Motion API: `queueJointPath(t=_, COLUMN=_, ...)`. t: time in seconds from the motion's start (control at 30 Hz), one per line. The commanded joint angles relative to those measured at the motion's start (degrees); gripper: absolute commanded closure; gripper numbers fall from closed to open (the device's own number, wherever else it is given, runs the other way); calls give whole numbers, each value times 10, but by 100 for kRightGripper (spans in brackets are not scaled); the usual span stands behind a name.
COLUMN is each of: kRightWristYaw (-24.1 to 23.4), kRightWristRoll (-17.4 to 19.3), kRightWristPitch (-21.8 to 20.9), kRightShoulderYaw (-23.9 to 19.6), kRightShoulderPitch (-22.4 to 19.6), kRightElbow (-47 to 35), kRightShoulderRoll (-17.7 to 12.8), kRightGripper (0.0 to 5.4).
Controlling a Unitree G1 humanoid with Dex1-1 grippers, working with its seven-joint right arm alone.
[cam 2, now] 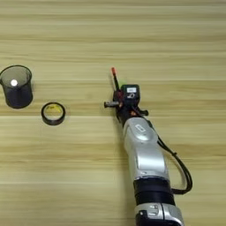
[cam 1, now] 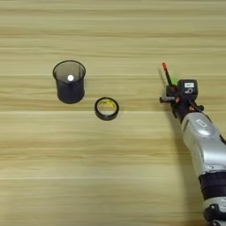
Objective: Move the objects on the table
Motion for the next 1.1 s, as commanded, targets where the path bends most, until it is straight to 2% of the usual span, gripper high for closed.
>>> queueJointPath(t=0.03, kRightWristYaw=-15, kRightWristRoll=1, kRightWristPitch=-6, kRightShoulderYaw=-27, kRightShoulderPitch=-36, kRightElbow=-29, kRightShoulderRoll=-33, kRightGripper=473)
queueJointPath(t=0.37, kRightWristYaw=-34, kRightWristRoll=-2, kRightWristPitch=-14, kRightShoulderYaw=-61, kRightShoulderPitch=-52, kRightElbow=30, kRightShoulderRoll=-61, kRightGripper=473)
queueJointPath(t=0.8, kRightWristYaw=-24, kRightWristRoll=-4, kRightWristPitch=-35, kRightShoulderYaw=-52, kRightShoulderPitch=-75, kRightElbow=129, kRightShoulderRoll=-64, kRightGripper=473)
queueJointPath(t=1.1, kRightWristYaw=-20, kRightWristRoll=-7, kRightWristPitch=-44, kRightShoulderYaw=-47, kRightShoulderPitch=-80, kRightElbow=149, kRightShoulderRoll=-65, kRightGripper=473)
